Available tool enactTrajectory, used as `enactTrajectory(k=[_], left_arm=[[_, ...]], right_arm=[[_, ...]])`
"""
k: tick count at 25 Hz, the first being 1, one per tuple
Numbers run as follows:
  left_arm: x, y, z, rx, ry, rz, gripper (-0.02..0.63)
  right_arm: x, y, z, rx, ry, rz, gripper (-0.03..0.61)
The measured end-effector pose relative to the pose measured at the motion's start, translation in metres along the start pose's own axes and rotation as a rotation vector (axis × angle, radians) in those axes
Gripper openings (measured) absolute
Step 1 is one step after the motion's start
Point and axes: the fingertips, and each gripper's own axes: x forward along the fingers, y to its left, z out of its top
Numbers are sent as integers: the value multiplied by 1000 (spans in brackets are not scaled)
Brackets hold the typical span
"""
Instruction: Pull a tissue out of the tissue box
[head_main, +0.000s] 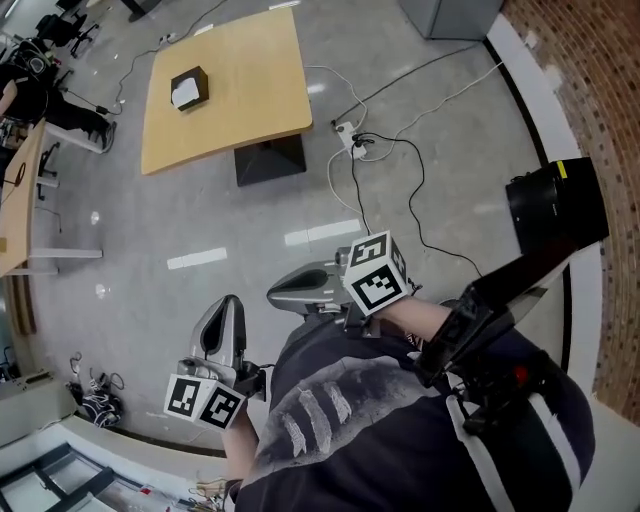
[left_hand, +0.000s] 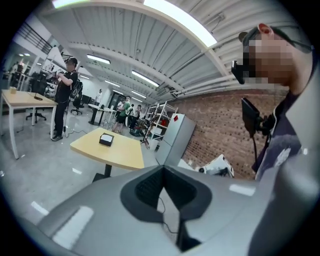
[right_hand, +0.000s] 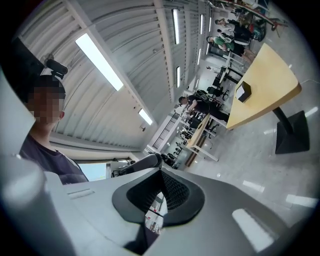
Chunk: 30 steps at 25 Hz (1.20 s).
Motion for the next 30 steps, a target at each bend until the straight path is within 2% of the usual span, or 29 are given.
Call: enactTrajectory(k=[5,8,13,23,30], left_arm=[[30,7,11,84,-29,-27,-3],[45,22,26,93,-43,-72,-3],[54,48,50,70,-87,-133,0],[47,133,77,30,-117,-157,0],[43,174,82,107,-98,-171,0]], right_arm=[[-10,-8,20,-126,10,-45,-6],[-4,-20,33,-175,0,-102,-6],[23,-36,54,-170,40,-135,-6],[102,-64,74,-213,122,-214,-6],[142,-81,80,-253,155,-293,-5]])
